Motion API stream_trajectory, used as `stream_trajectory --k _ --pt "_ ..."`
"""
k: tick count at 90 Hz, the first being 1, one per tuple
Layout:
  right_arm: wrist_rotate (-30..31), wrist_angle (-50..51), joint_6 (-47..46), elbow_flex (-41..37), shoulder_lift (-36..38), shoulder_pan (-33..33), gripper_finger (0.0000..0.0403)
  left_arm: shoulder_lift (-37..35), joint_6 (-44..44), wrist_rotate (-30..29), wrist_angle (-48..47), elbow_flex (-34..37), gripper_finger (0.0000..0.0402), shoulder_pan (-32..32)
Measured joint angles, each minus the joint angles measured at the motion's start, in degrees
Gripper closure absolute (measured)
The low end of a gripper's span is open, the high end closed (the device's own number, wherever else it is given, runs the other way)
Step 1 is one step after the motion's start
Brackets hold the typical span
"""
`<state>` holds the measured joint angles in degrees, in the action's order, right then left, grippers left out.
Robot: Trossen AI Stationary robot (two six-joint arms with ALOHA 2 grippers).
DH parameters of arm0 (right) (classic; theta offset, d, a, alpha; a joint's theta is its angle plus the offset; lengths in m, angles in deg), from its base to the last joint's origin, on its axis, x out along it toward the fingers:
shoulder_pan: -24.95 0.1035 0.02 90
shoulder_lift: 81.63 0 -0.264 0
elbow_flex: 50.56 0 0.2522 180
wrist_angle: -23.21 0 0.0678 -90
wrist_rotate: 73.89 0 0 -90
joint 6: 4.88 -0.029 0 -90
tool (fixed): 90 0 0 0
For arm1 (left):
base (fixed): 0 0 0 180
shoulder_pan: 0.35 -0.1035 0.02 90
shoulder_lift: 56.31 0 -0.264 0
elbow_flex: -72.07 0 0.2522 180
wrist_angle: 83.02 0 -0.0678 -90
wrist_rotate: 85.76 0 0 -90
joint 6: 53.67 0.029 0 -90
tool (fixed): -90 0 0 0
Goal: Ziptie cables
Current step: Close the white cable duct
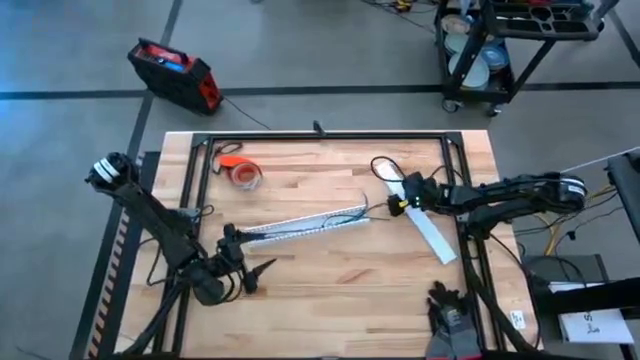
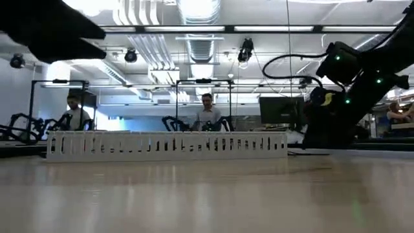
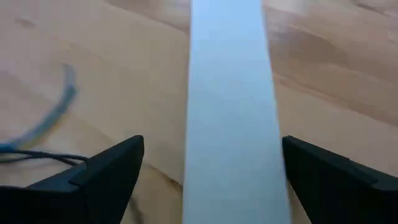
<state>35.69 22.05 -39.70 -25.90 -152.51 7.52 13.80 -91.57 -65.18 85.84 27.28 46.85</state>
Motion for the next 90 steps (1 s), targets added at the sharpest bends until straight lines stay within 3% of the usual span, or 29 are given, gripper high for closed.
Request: stream_trajectory --k 20,37,56,65,75,90 --pt "-1.32 -16.31 11.07 -2.33 -7.29 1.58 0.0044 0.41 1.13 -0.19 3.16 -0.01 0.0052 -2.73" --pt "4.4 -24.54 12.77 -9.9 -5.63 2.98 0.0044 3.28 1.67 -0.53 8.12 0.04 0.0052 -3.56" --pt "6.67 -23.51 11.22 -10.17 -5.68 8.03 0.0044 9.12 1.18 -0.57 12.9 0.04 0.0052 -4.4" --pt "11.91 -22.85 8.88 -9.98 -6.39 7.07 0.0044 11.48 1.11 -0.56 15.44 0.04 0.0052 -4.9" --pt "11.6 -21.45 8.84 -8.75 -8.31 5.21 0.0044 13.41 1.13 -0.57 17.91 0.04 0.0052 -5.49" --pt "12.39 -27.51 11.96 -6.87 -15.0 3.9 0.0044 16.05 -0.09 -0.55 19.95 0.04 0.0052 -6.57"
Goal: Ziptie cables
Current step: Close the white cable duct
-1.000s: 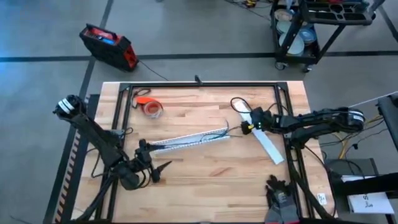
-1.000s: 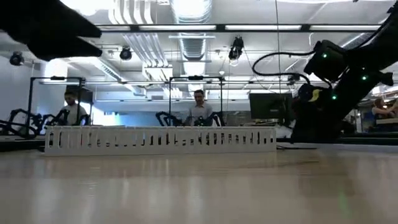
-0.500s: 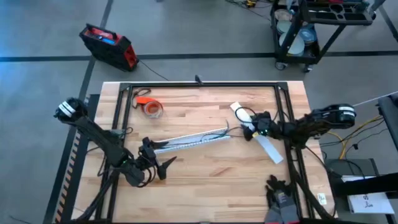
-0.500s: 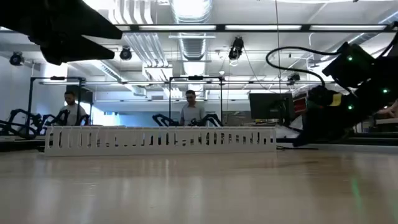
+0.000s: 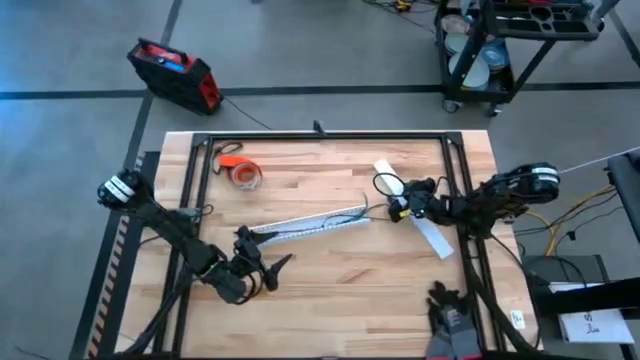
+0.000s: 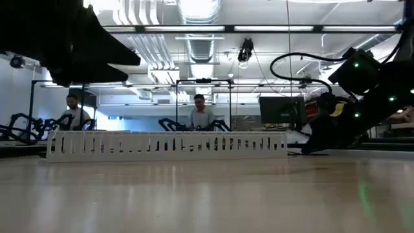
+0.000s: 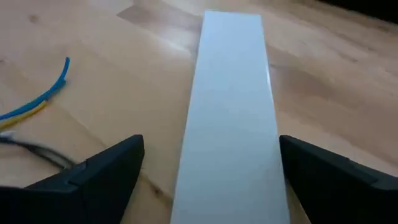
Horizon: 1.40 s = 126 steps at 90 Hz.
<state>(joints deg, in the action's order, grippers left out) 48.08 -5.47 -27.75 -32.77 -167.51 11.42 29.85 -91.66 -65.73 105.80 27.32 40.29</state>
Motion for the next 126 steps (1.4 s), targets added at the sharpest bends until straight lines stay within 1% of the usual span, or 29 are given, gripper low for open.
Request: stream_trajectory --k 7,15,21,31,37,44,51,63,72,85,95,102,114,126 --pt "-0.02 -3.84 2.83 1.91 -3.58 -1.27 0.0044 0.97 -1.28 -0.01 0.05 -0.01 0.0052 -0.44" --pt "0.26 -5.81 7.34 5.49 -8.69 -3.11 0.0044 1.61 -1.54 0.02 0.1 0.0 0.0052 -0.74" --pt "0.84 -8.66 8.12 7.49 -13.6 -4.02 0.0044 1.73 -1.54 0.01 0.28 0.0 0.0052 -0.78" --pt "0.32 -20.9 10.24 7.7 -21.59 -4.31 0.0044 1.59 -1.54 0.02 0.19 0.0 0.0052 -0.78" --pt "-1.3 -28.45 10.53 6.59 -25.45 -4.37 0.0044 1.54 -1.54 0.02 0.24 0.0 0.0052 -0.75" --pt "-4.88 -36.89 11.59 4.71 -28.88 -4.31 0.0044 1.59 -2.09 0.06 0.25 0.0 0.0052 -0.74" --pt "-7.9 -42.12 13.09 2.64 -30.85 -4.25 0.0044 1.81 -2.82 0.5 0.21 0.0 0.0052 -0.74" --pt "-8.89 -43.08 13.9 1.19 -30.83 -4.25 0.0044 2.42 -3.16 0.52 0.32 0.0 0.0052 -0.73" --pt "-9.85 -41.91 14.6 0.57 -29.25 -4.25 0.0044 3.29 -3.44 0.52 0.17 0.0 0.0052 -0.96" --pt "-10.59 -38.41 13.65 -0.67 -24.91 -5.13 0.0044 4.32 -6.15 0.46 0.1 0.0 0.0052 -1.67" --pt "-12.13 -32.8 12.85 -1.12 -21.27 -6.69 0.0044 4.99 -6.72 0.59 0.16 0.0 0.0052 -2.31" --pt "-12.19 -29.72 12.71 -1.11 -19.54 -6.89 0.0044 5.3 -6.77 2.89 0.07 0.0 0.0052 -3.0" --pt "-11.94 -28.58 12.35 -0.81 -18.54 -7.13 0.0044 5.32 -7.59 6.81 0.14 0.0 0.0052 -5.09" --pt "-11.61 -27.91 12.71 -0.44 -18.57 -7.15 0.0044 5.32 -6.44 10.41 0.14 0.0 0.0052 -7.5"
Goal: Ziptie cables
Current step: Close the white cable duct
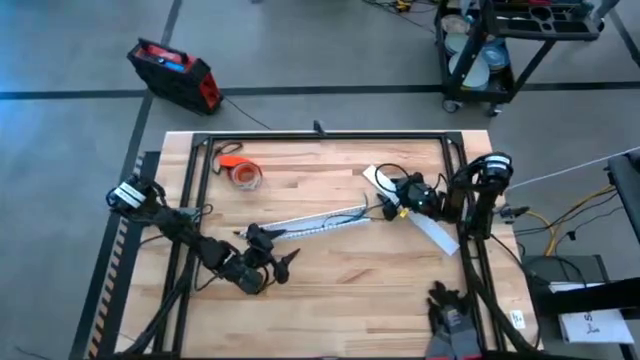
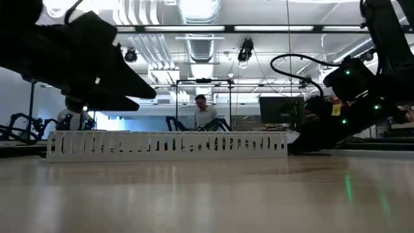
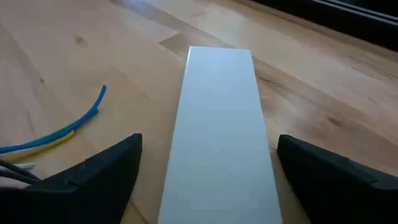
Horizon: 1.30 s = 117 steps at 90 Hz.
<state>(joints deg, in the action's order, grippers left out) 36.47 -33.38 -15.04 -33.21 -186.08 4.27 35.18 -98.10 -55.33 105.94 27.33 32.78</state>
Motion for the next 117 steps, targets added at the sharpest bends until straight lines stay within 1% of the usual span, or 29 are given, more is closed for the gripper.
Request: stream_trajectory --k 11,19,34,41,47,53,63,71,90,98,103,111,117 --pt "0.33 0.31 0.11 0.04 0.02 -0.02 0.0047 0.0 2.59 5.53 0.47 0.0 0.0052 -1.52" --pt "1.07 0.37 -0.5 0.07 0.02 -0.04 0.0064 0.0 4.8 6.87 2.85 0.0 0.0052 -2.53" --pt "1.48 0.64 -0.59 0.33 0.0 -0.07 0.0129 1.63 9.46 9.58 7.8 0.0 0.0052 -5.58" --pt "1.0 0.7 -0.26 0.47 0.0 -0.09 0.0163 3.25 12.24 11.31 12.26 0.0 0.0052 -6.93" --pt "1.21 0.79 -0.42 0.54 0.0 -0.09 0.0185 5.21 14.59 12.31 17.49 0.0 0.0052 -8.09" --pt "1.31 0.91 -0.37 0.59 0.0 -0.11 0.0187 7.44 16.91 13.19 23.56 0.0 0.0052 -9.42" --pt "1.31 1.29 -0.41 0.63 0.04 -0.11 0.0187 11.14 20.76 16.99 34.6 0.0 0.0052 -11.91" --pt "1.2 1.76 -0.43 0.68 0.04 -0.11 0.0187 13.41 23.12 18.84 38.73 -0.48 0.0052 -13.48" --pt "1.18 3.43 -1.62 1.01 0.22 -0.09 0.0187 15.02 23.74 18.32 37.43 -1.25 0.0052 -15.42" --pt "1.07 3.19 0.22 1.01 0.22 -0.09 0.0186 14.87 24.52 18.14 36.72 -1.25 0.0052 -15.47" --pt "1.07 3.35 0.17 1.25 0.2 -0.11 0.0186 14.34 23.25 18.76 35.09 -1.25 0.0052 -15.61" --pt "1.05 3.72 -0.51 1.7 0.13 -0.11 0.0186 12.16 20.02 23.29 28.74 -1.28 0.0052 -16.79" --pt "1.03 3.83 -0.15 1.95 0.1 -0.12 0.0186 10.6 18.2 23.42 22.38 -1.81 0.0052 -17.25"
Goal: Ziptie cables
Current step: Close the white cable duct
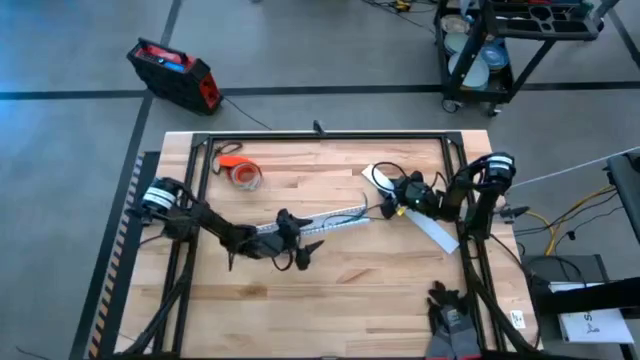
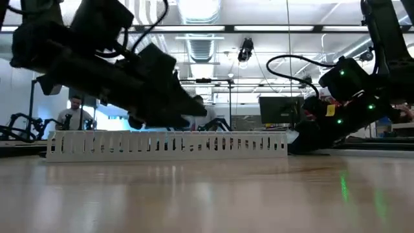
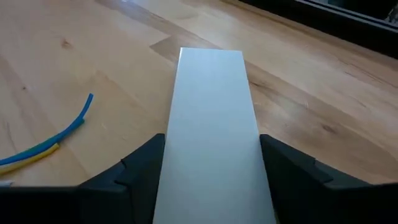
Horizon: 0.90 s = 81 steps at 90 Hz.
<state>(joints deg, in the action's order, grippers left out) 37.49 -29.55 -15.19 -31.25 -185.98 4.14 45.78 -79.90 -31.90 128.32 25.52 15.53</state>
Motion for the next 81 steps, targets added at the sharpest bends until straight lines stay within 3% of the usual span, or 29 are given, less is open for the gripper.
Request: stream_trajectory --k 9,34,43,65,81 --pt "-0.14 0.18 0.41 0.28 -0.03 -0.03 0.0186 -2.14 0.82 -0.73 -6.61 -1.05 0.0052 -0.05" --pt "-0.66 0.41 -0.29 0.38 -0.02 -0.03 0.0186 -2.76 7.82 0.26 -9.49 -1.87 0.005 -0.95" --pt "-1.52 0.4 -0.15 0.38 -0.01 -0.03 0.0186 -3.93 11.45 4.77 -10.19 -1.8 0.0042 -3.59" --pt "-2.33 0.52 -0.2 0.34 -0.01 -0.05 0.0186 -5.07 16.43 24.05 -20.09 -6.42 0.0016 -15.17" --pt "-2.71 0.5 -0.31 0.23 0.01 -0.05 0.0186 -2.47 20.17 29.41 -20.67 -7.78 0.0013 -16.25"
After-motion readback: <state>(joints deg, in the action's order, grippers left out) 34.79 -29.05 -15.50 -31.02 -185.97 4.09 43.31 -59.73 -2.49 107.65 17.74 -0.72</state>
